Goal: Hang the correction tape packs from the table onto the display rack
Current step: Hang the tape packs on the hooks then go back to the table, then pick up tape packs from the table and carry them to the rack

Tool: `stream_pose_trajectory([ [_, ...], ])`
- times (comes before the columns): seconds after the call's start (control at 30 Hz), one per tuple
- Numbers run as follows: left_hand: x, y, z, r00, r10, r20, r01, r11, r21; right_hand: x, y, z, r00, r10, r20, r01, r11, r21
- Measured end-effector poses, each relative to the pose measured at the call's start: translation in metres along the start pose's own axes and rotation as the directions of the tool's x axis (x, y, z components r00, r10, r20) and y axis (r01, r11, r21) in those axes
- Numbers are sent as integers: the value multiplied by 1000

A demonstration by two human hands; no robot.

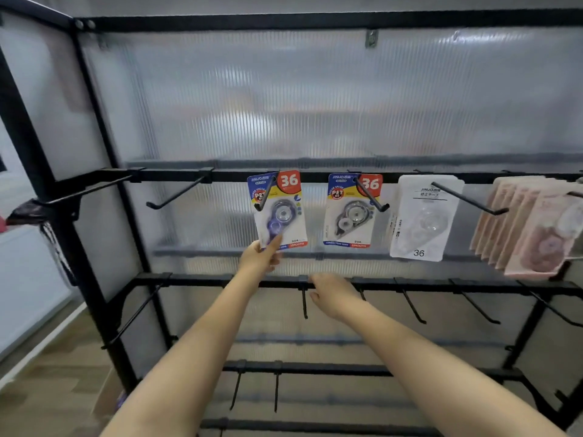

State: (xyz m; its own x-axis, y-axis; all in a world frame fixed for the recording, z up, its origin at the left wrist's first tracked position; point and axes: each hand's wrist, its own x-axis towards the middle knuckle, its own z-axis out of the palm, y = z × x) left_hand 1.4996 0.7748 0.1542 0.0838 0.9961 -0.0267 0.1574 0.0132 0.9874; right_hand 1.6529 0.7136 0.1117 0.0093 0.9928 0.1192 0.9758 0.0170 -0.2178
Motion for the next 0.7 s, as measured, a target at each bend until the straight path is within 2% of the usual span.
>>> stream_pose_trajectory([
  [0.07,-17,-10,-9,1000,13,11,-15,984,179,-5,-12,-1,1000,-16,16,16,1000,-12],
  [0.13,-38,-18,-28,997,73,4,-67,902,427,-12,-29,-1,996,-84,37,85,996,-25],
  [0.2,-62,-21,-52,991,127,33,-114,703,702,-20,-51,1,981,-186,54,189,981,-48],
  [0.3,-107,-27,-92,994,103,39,-74,364,928,-35,-95,13,942,-327,69,332,940,-80],
  [0.37,-142,-36,-124,998,69,-14,4,149,989,-49,-134,24,903,-419,95,424,904,-50],
  [0.43,-181,-48,-160,995,35,-93,92,18,996,-69,-178,38,863,-489,127,492,870,9],
  [0.5,-225,-59,-199,981,-6,-195,194,-37,980,-92,-226,54,810,-567,152,567,822,46],
  [0.57,-268,-72,-242,951,-37,-306,303,-68,951,-120,-277,67,726,-662,187,667,744,46],
  [0.7,-358,-99,-331,838,-143,-527,522,-76,850,-179,-384,84,546,-802,241,811,578,86],
])
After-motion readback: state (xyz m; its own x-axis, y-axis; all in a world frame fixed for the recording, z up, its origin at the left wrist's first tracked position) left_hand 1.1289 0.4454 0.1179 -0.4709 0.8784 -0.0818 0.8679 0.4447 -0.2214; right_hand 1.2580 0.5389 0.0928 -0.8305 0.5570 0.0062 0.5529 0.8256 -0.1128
